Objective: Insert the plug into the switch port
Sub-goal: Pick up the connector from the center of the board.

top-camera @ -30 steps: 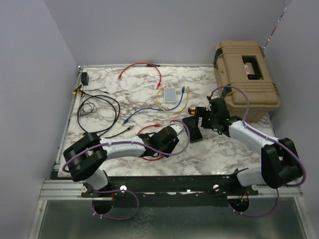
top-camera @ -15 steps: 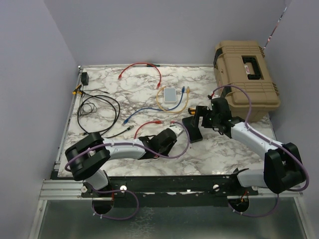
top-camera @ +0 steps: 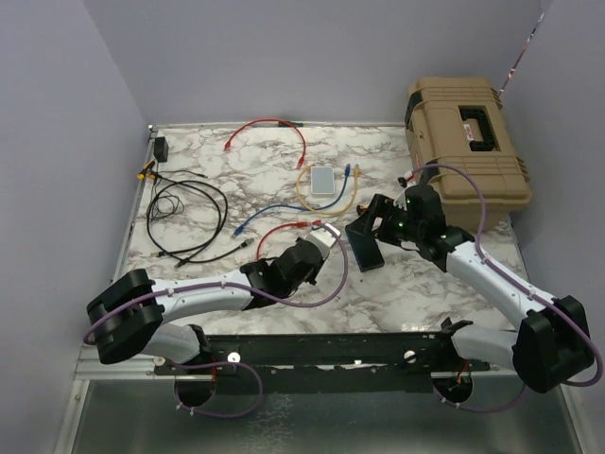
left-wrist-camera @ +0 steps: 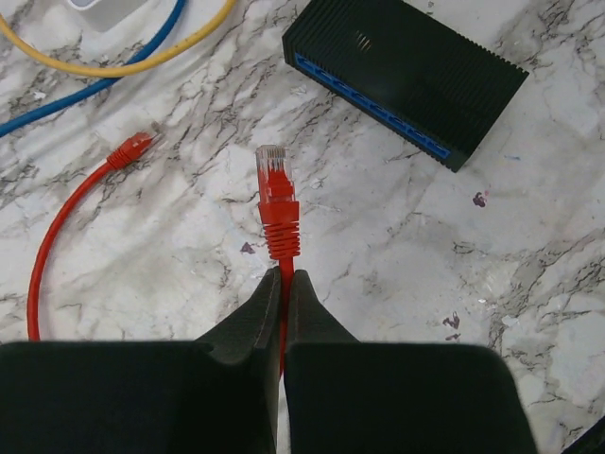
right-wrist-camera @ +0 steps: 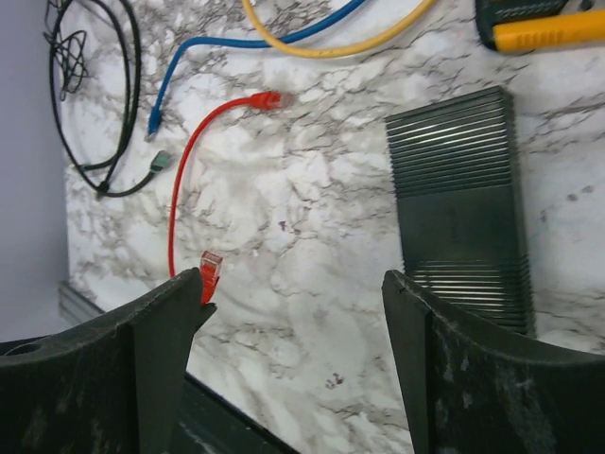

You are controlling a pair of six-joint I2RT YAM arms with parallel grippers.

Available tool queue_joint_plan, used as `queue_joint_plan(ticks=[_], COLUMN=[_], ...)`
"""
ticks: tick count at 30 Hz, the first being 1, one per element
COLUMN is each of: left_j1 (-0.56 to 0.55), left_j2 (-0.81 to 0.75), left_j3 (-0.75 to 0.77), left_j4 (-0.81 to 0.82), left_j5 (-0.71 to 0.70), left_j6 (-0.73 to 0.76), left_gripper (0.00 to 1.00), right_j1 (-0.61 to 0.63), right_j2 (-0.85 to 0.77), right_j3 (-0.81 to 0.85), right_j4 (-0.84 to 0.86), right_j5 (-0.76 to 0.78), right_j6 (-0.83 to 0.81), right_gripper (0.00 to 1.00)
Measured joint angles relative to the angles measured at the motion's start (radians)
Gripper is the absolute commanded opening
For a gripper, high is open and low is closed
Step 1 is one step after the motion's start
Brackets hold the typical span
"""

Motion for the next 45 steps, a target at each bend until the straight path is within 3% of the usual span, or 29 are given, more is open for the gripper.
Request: queue_joint_plan(ticks=[9,20,28,36,43,45], left_j1=[-0.076,-0.127,-0.135,-0.143,-0.15,-0.151], left_j2=[-0.027,-0.016,-0.001,0.01,0.018,0.023], left_j3=[-0.026,-0.026,-0.026,-0.026,-0.026,-0.026], left_j4=[0.111,0.184,0.199,0.212,0.222,0.225], left_j5=[-0.158,-0.267,-0.284,-0.291,-0.296,-0.301], left_j6=[0.123,0.232,0.253,0.257,0.26,0.261], left_gripper=[0.0,0.0,0.0,0.0,0.0,0.04], right_j1=[0.093,0.193,0.222,0.226,0.227,0.227], right_j2=[0.03,0.126,0.135,0.145,0.149,0.149], right_j3=[0.043,0.101,0.105,0.106,0.106,0.106], right_j4=[-0.016,-0.011,0.006,0.022,0.042,0.043], right_j5=[0.024,0.078,0.09,0.092,0.093,0.095], right_j6=[0.164,0.242,0.26,0.271,0.283,0.283], right_gripper=[0.73,0.62,0.43,0.33,0.03,0.01])
